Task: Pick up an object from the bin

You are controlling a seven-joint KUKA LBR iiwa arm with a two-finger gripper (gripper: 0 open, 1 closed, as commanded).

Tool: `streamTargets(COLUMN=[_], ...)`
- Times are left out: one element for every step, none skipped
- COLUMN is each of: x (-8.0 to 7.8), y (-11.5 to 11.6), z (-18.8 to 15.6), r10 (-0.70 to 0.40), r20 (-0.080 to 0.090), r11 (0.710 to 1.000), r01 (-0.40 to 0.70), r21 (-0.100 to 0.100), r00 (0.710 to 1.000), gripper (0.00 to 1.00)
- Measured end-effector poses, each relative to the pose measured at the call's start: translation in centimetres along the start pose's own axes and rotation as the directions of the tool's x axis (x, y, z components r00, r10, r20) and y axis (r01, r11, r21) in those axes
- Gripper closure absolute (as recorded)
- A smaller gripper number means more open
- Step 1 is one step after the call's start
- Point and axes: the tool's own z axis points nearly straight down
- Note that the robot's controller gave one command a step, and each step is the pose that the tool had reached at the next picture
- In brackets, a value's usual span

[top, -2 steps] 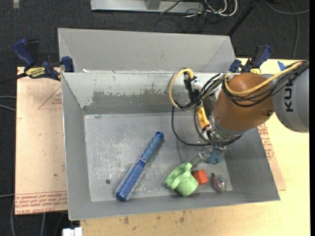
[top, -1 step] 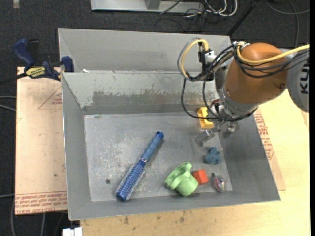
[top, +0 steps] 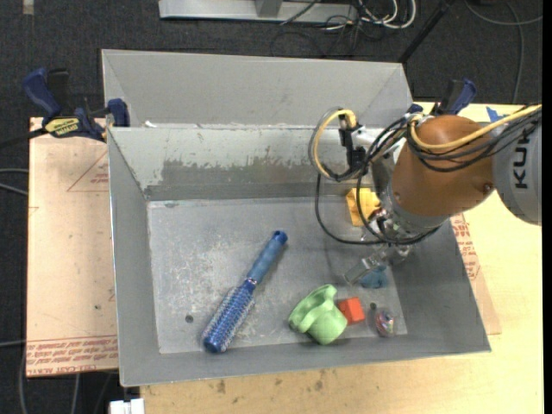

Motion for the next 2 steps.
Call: streamTargets(x=[0.0, -2.0], y=[-0.2, 1.2], z=[-0.3, -14.7], r10=[0.001, -0.033], r20=[-0.001, -0.007], r11=[1.000, 0.999], r01=[-0.001, 0.033], r21=[0.005, 0.013], r00=[1.000, 0.999], gripper=[1.00, 1.00])
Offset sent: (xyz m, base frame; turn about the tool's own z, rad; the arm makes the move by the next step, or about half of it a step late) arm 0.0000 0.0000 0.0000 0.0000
